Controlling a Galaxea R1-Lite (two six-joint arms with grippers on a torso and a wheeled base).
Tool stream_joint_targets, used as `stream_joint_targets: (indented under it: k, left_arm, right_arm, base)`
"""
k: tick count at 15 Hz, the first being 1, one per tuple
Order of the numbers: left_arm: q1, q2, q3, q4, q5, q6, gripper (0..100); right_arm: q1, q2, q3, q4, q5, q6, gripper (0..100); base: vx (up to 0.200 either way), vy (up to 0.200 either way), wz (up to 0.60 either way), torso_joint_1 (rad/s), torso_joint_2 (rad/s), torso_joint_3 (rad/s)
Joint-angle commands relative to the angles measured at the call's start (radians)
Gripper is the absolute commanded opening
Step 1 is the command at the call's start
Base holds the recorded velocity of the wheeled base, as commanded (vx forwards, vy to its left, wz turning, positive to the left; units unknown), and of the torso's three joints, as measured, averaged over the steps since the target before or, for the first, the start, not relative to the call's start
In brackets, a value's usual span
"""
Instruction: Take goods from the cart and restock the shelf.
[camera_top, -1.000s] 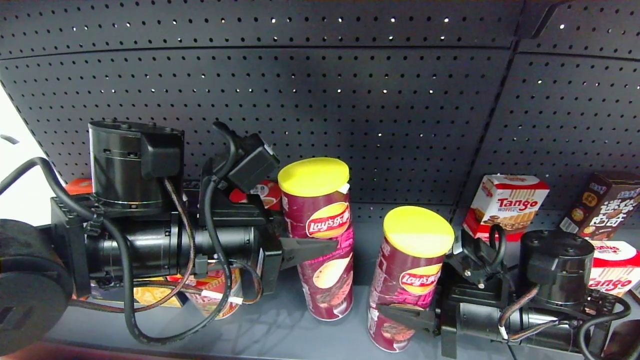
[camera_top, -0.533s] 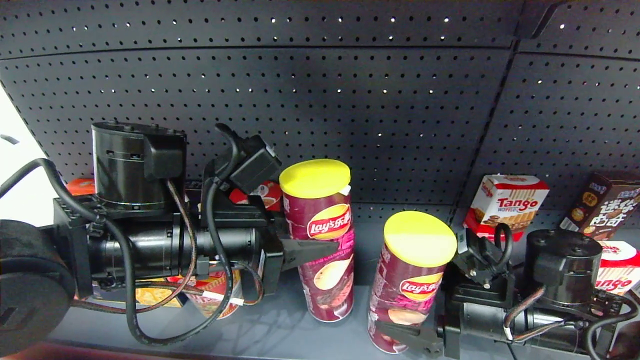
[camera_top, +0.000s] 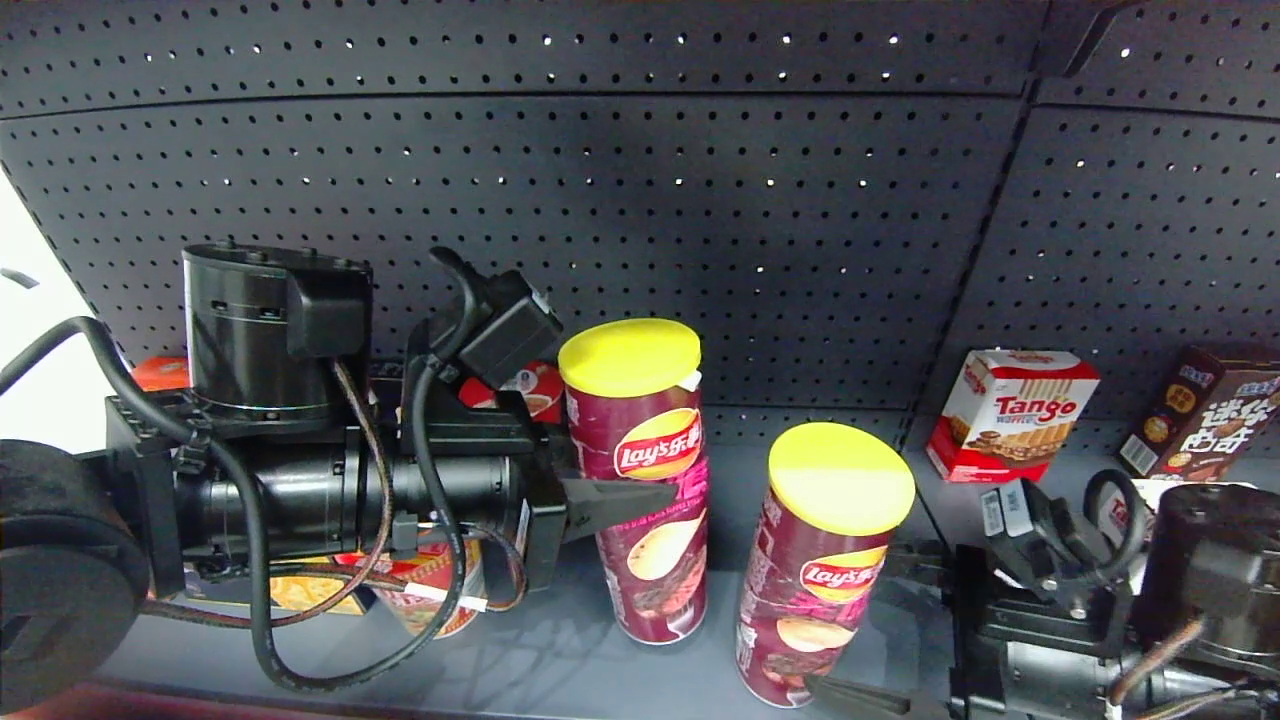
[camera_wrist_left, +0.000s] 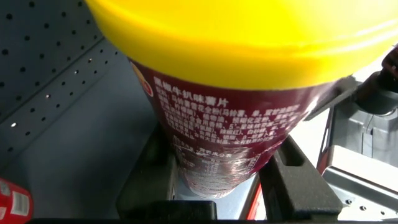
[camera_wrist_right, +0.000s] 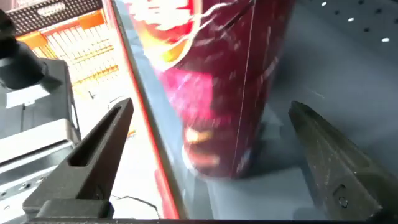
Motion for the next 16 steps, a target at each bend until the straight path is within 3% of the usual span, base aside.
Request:
stream_joint_targets:
  k: [1,7,9,12,16]
  left_arm:
    - [0.0,-0.001,-0.001,-0.001,0.0,0.001,0]
    - [0.0,-0.001,-0.003,-0.001,0.029,-0.001,0]
    - [0.0,-0.001,-0.003,-0.002,0.029,0.001,0]
    - [0.0,-0.001,-0.003,-0.002,0.029,0.001,0]
    - [0.011,0.002,-0.027,-0.001,0.031,-0.001,0]
  right_arm:
    - [-0.018,-0.143,0.073,0.003,0.001,0.008,100]
    - [-0.047,-0.272,0.091,0.013,-0.033,0.028,100]
    - [-0.034,-0.356,0.019,0.143,-0.075,0.028,100]
    - [0.032,-0.536,-0.157,0.5,-0.239,0.027,100]
    - [0.034,-0.766,-0.18,0.727,-0.434,0.028,100]
  base:
    - [0.0,0.0,0.0,0.0,0.0,0.0]
    - [0.0,0.0,0.0,0.0,0.0,0.0]
    - [0.0,0.0,0.0,0.0,0.0,0.0]
    - [0.0,0.0,0.0,0.0,0.0,0.0]
    - [0.0,0.0,0.0,0.0,0.0,0.0]
